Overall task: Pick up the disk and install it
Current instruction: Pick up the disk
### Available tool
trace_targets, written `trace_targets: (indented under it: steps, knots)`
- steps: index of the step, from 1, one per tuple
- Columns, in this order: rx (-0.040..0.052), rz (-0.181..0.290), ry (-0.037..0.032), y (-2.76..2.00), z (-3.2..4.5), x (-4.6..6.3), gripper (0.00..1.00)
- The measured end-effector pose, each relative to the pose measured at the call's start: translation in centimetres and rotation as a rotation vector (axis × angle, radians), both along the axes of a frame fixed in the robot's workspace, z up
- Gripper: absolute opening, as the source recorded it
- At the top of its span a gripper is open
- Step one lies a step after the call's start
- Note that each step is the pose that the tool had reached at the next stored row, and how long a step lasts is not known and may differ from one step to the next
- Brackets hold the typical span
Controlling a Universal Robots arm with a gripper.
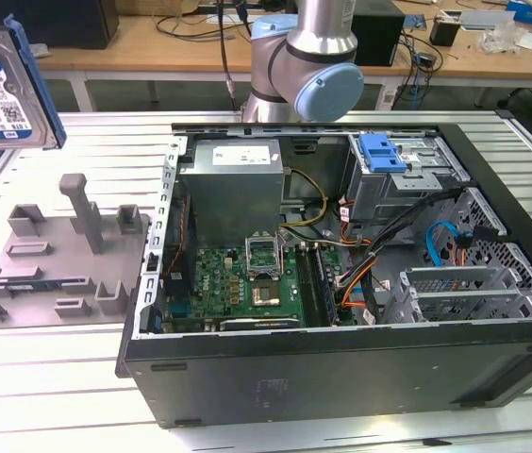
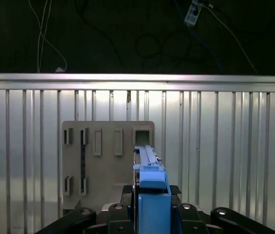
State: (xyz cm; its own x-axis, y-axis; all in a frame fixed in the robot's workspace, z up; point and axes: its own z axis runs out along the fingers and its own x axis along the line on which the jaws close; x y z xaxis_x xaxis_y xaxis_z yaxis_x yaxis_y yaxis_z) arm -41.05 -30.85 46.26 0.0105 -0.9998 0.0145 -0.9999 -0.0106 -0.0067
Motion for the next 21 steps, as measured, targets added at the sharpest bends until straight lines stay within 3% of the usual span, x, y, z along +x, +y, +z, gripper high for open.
trace_targets:
  steps: [10, 17, 21]
  knots:
    - [0.0003, 0.000, 0.0000, -0.04, 0.04, 0.0, 0.37]
    - [0.0014, 0.000, -0.0002, -0.85, 0.21, 1.6, 0.37]
    - [0.0014, 0.000, 0.0000, -1.24, 0.72, 2.5, 0.37]
